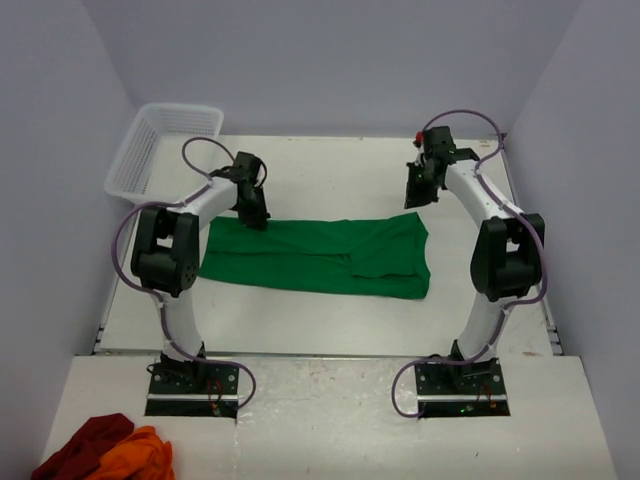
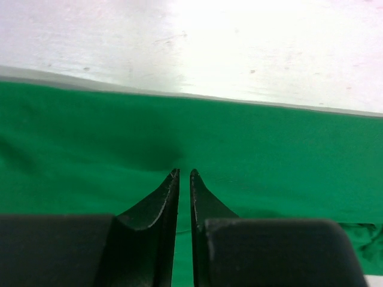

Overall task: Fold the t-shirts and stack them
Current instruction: Fold the other side of the tshirt into a rectangle

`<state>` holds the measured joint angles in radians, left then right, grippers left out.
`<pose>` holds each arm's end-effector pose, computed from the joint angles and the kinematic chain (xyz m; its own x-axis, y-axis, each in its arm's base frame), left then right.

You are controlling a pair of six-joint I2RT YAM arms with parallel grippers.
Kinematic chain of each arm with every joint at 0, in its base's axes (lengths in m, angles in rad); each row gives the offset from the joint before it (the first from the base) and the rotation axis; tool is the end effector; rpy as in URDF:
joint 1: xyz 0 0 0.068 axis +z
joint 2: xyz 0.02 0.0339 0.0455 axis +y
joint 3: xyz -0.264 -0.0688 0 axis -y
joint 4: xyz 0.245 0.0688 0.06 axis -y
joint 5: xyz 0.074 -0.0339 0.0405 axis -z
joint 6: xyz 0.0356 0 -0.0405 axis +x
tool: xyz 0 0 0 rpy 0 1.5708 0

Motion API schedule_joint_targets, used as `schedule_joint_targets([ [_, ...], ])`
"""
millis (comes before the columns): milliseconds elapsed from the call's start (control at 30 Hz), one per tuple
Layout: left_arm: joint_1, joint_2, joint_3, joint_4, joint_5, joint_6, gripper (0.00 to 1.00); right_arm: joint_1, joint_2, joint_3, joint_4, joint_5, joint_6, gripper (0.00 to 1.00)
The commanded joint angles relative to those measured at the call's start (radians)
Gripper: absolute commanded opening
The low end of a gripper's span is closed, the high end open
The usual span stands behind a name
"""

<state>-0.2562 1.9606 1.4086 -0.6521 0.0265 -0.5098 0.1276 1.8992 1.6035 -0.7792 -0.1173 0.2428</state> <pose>0.3864 -0.1022 0.1780 -0.9163 -0.2643 -0.3009 -0.2116 0.9574 -0.1966 0.4052 0.0562 0.2532 -0.8905 0.1265 -0.4371 0.0335 0.9762 0.2143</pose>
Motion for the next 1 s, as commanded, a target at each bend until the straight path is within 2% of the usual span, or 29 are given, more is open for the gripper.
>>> schedule_joint_targets([
  [0,-0.021,-0.028,0.056,0.054,0.090,0.010,0.13,0.067,-0.023,-0.019,0.001,-0.009,0.024,0.00],
  [100,-0.067,-0.075,0.056,0.100,0.128,0.020,0.14,0.105,-0.092,-0.097,0.060,0.004,0.070,0.00],
  [233,-0.146,-0.131,0.021,0.265,0.260,0.037,0.17,0.125,-0.225,-0.180,0.119,0.021,0.125,0.00],
  [400,-0.248,-0.048,0.079,0.313,0.305,0.030,0.20,0.135,-0.360,-0.226,0.123,0.174,0.165,0.00],
  [533,-0.322,0.004,0.078,0.416,0.309,0.007,0.21,0.135,-0.416,-0.215,0.081,0.215,0.156,0.00],
  [700,-0.377,0.090,0.145,0.421,0.280,-0.006,0.22,0.135,-0.466,-0.238,0.072,0.217,0.144,0.00],
  [967,-0.451,0.240,0.279,0.303,0.161,-0.009,0.23,0.135,-0.531,-0.267,0.095,0.173,0.159,0.00],
])
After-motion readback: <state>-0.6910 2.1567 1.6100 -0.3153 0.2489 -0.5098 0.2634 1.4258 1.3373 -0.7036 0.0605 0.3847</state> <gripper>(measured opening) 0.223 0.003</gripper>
